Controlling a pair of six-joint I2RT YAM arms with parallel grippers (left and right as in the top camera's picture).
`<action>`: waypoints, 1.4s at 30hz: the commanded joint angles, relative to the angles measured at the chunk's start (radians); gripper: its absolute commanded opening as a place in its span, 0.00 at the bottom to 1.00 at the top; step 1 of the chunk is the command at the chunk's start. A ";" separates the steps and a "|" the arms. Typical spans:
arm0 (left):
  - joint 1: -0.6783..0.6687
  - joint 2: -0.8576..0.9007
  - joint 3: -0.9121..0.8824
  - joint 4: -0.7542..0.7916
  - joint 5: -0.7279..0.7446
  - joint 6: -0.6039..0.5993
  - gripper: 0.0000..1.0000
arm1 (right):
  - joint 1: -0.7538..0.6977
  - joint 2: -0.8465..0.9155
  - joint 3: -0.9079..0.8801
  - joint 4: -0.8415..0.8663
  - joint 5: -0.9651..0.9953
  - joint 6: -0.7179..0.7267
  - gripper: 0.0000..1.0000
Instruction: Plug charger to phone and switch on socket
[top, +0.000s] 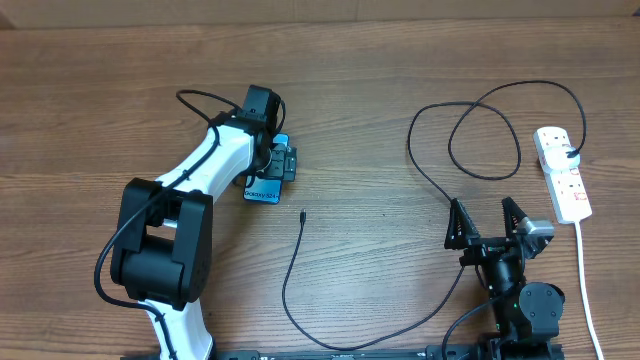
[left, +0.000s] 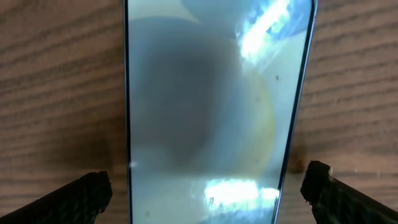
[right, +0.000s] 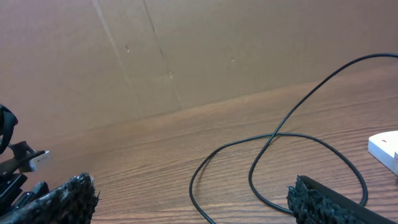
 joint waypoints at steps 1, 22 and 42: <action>0.007 -0.008 -0.032 0.036 -0.002 -0.008 1.00 | -0.003 -0.010 -0.010 0.003 0.005 0.007 1.00; 0.006 -0.008 -0.049 -0.108 0.053 -0.216 0.96 | -0.003 -0.010 -0.010 0.003 0.005 0.007 1.00; 0.008 -0.008 -0.049 -0.006 -0.002 -0.138 1.00 | -0.003 -0.010 -0.010 0.003 0.005 0.007 1.00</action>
